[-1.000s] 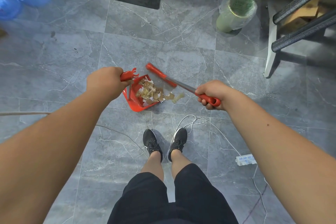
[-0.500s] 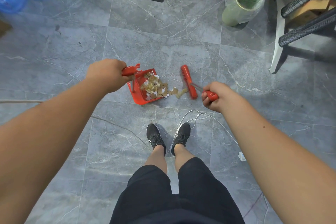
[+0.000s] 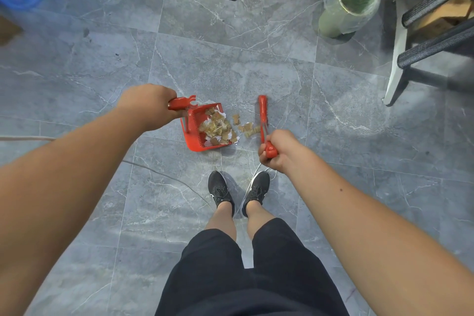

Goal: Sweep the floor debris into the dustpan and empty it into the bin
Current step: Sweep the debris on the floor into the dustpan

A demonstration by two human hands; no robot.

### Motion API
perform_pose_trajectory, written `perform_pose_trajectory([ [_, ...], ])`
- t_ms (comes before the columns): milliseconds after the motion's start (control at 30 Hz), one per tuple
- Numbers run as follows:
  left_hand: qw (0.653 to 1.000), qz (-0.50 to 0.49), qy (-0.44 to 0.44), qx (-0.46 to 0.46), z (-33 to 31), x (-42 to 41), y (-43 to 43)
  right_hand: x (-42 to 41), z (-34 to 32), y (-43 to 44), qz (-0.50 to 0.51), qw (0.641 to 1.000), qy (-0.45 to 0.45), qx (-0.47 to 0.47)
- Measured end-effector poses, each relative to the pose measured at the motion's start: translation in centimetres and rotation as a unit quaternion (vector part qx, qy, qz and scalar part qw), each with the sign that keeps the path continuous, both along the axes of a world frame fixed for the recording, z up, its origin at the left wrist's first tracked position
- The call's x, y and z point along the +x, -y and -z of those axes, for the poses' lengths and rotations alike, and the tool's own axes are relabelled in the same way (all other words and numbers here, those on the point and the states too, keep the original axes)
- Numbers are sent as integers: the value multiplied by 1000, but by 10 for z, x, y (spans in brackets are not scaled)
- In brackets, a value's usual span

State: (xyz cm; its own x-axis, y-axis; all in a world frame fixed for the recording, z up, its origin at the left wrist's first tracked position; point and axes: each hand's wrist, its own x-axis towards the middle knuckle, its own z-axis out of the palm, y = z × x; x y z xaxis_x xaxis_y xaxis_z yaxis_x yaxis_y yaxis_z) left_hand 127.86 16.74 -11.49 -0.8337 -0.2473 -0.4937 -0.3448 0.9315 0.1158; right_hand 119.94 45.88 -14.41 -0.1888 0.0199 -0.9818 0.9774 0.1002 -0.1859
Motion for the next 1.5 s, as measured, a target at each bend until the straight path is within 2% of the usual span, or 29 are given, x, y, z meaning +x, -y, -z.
perform_pose_trajectory([
  [167, 1000, -11, 2, 0, 7, 11, 1, 31, 1, 7, -15, 1000, 18, 1],
  [400, 1000, -13, 0, 5, 13, 17, 1, 80, 8, 34, 38, 997, 16, -57],
  [633, 1000, -24, 9, 11, 13, 24, 2, 80, -2, 50, 69, 990, 35, -118],
  [833, 999, -33, 19, 8, 10, 25, 4, 77, -12, 61, 28, 986, 59, -151],
  [1233, 995, -71, 69, -33, 2, 24, 12, 54, -38, 34, -110, 993, 0, -53],
  [1500, 991, -83, 85, -58, 10, 30, 10, 48, -23, 29, -157, 987, -26, 6],
])
